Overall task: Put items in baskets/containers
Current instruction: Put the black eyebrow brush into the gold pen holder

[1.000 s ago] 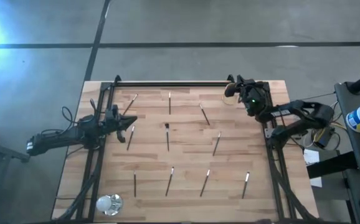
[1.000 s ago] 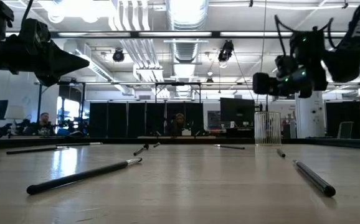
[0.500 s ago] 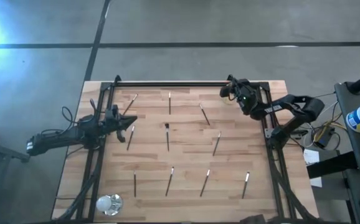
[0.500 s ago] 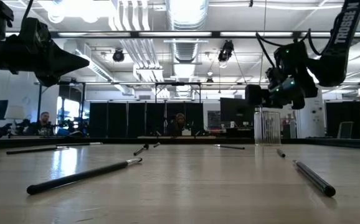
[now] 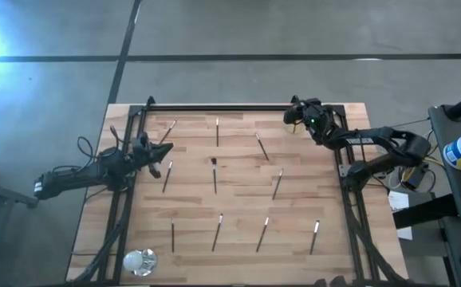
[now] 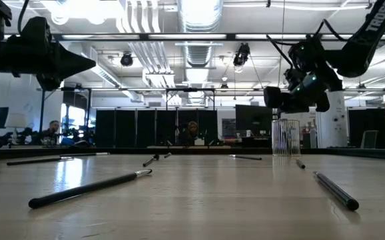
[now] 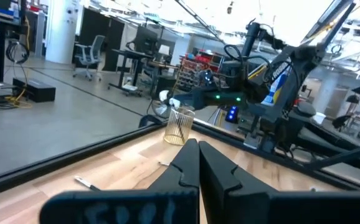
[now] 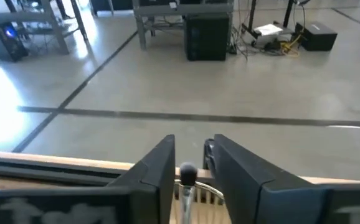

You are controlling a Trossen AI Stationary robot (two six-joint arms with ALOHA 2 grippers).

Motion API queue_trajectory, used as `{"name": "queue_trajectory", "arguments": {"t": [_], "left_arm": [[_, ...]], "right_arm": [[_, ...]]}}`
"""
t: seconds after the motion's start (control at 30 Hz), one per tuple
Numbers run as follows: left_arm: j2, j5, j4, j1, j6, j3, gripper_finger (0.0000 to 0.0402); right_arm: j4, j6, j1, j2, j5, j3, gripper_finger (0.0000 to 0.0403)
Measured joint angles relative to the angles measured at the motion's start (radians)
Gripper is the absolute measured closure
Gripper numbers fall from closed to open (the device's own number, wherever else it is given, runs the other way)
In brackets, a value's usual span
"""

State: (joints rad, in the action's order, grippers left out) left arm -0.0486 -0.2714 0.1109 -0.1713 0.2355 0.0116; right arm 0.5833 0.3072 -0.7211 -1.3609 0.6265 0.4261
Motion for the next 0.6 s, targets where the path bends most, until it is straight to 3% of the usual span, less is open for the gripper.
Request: {"name": "queue_trajectory", "arguments": {"t": [0.13,0.3,0.4,0.6], "left_arm": [[0.000,-0.019,0.042,0.000,0.047,0.000,0.0402],[-0.030,-0.021,0.029,-0.001,0.164,0.020,0.0402],[-0.098,-0.018,0.004,-0.001,0.185,0.062,0.0402],[-0.331,-0.096,-0.077,-0.005,0.159,0.191,0.0402]], "right_arm": [[-0.153,-0.047,0.001,0.095,-0.124,0.024,0.0298],[-0.185,-0.138,0.038,0.198,-0.315,0.014,0.0353],[-0.184,-0.166,0.068,0.236,-0.333,-0.003,0.0386],[-0.184,-0.178,0.123,0.264,-0.333,-0.023,0.0394]]}}
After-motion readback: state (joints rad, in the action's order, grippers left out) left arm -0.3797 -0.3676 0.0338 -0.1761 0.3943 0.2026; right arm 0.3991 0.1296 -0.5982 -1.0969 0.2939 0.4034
